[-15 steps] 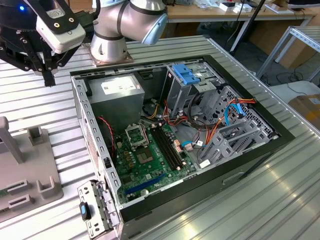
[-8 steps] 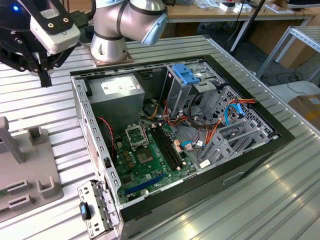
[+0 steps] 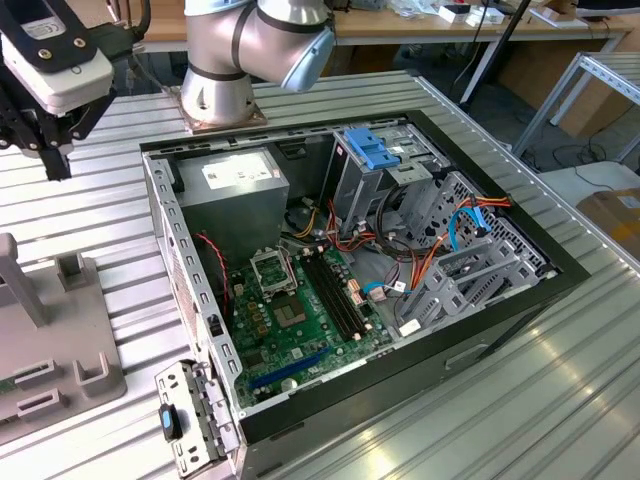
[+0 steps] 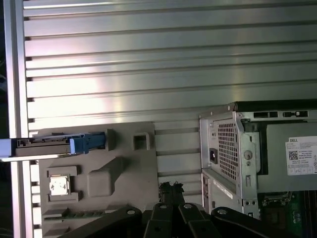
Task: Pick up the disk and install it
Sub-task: 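Reach for the disk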
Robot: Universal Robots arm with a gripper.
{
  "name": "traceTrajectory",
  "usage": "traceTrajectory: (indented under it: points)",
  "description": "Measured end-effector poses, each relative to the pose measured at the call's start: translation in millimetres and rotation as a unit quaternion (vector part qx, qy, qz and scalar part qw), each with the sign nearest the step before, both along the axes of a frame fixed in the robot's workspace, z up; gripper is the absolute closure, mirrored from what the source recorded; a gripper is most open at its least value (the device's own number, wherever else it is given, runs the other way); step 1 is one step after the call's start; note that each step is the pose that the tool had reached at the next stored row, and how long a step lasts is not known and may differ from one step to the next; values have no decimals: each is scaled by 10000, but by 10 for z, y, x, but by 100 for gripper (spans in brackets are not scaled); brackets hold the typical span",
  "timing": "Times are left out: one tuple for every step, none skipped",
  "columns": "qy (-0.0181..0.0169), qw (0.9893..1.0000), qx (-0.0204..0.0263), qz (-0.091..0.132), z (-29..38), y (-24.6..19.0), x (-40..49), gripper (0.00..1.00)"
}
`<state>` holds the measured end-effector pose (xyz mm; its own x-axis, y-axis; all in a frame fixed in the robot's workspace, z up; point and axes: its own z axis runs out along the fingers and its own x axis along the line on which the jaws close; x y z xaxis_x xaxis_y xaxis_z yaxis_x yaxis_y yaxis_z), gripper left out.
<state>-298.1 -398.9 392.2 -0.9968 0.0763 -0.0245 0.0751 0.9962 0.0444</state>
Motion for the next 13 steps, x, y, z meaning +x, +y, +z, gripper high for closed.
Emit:
traceTrajectory:
  points:
    - [0,10000,0,0,0,0,-36,89]
    - [0,10000,0,1,0,0,-78,89]
    - [0,10000,0,0,-1,0,-104,89]
    - [0,10000,0,0,-1,0,-110,89]
    - [0,10000,0,1,0,0,-110,89]
    - [1,10000,0,1,0,0,-111,89]
    - [0,10000,0,0,0,0,-112,89]
    - [0,10000,0,0,0,0,-112,89]
    - [0,10000,0,0,0,0,-113,89]
    - [0,10000,0,0,0,0,-113,89]
    - [0,10000,0,0,0,0,-114,89]
    - [0,10000,0,-1,0,0,-129,89]
    - [0,10000,0,0,0,0,-142,89]
